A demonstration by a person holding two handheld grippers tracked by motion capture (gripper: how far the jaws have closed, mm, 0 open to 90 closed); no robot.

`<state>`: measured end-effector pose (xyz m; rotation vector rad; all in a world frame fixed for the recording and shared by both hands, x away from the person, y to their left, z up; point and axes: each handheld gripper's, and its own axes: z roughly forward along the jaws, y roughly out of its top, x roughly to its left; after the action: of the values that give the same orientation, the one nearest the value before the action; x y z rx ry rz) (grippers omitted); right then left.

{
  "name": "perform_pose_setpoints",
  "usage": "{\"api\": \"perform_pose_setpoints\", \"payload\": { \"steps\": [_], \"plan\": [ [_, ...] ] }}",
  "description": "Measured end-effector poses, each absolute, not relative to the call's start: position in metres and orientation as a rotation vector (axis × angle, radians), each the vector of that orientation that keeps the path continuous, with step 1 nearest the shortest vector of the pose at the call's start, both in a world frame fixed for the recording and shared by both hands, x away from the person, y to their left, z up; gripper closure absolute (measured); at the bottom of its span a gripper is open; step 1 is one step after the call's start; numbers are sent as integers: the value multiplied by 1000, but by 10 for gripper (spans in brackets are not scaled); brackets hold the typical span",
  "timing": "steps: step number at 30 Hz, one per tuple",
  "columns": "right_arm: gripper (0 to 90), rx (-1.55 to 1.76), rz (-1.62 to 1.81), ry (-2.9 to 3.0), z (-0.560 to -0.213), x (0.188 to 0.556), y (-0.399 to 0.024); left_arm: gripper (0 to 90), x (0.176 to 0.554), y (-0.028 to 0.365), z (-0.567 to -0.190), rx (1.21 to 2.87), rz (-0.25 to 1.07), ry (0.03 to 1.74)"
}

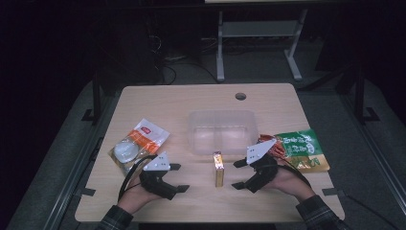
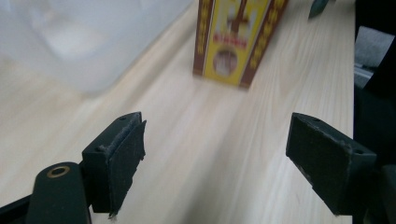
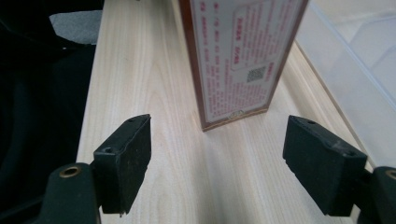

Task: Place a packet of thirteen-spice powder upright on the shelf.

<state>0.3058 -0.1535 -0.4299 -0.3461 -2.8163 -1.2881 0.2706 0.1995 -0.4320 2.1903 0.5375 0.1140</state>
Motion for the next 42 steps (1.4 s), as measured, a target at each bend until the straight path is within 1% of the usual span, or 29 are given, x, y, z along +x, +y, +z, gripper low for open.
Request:
{"api": "perform_pose_setpoints", "payload": {
  "steps": [5, 12, 13, 19, 26, 30, 36, 42],
  "plan": [
    [209, -264, -1305, -2837, -418, 310, -151, 187, 265, 211, -441, 2217, 118, 561],
    [180, -212, -1322, -2835, -401, 318, -143, 187, 268, 211, -445, 2231, 121, 557],
    [174, -167, -1332, -2841, -398, 321, -141, 187, 268, 211, -446, 2232, 118, 558],
    [173, -65, -1344, -2830, -383, 332, -125, 186, 271, 210, -451, 2233, 106, 562],
    [177, 16, -1331, -2832, -380, 339, -107, 186, 272, 208, -452, 2238, 101, 561],
    [208, 20, -1320, -2833, -383, 343, -102, 187, 272, 208, -453, 2239, 98, 562],
    [297, 29, -1327, -2846, -385, 342, -102, 187, 273, 208, -453, 2244, 93, 561],
    [307, 17, -1339, -2868, -385, 338, -101, 187, 273, 206, -454, 2247, 89, 558]
  ]
}}
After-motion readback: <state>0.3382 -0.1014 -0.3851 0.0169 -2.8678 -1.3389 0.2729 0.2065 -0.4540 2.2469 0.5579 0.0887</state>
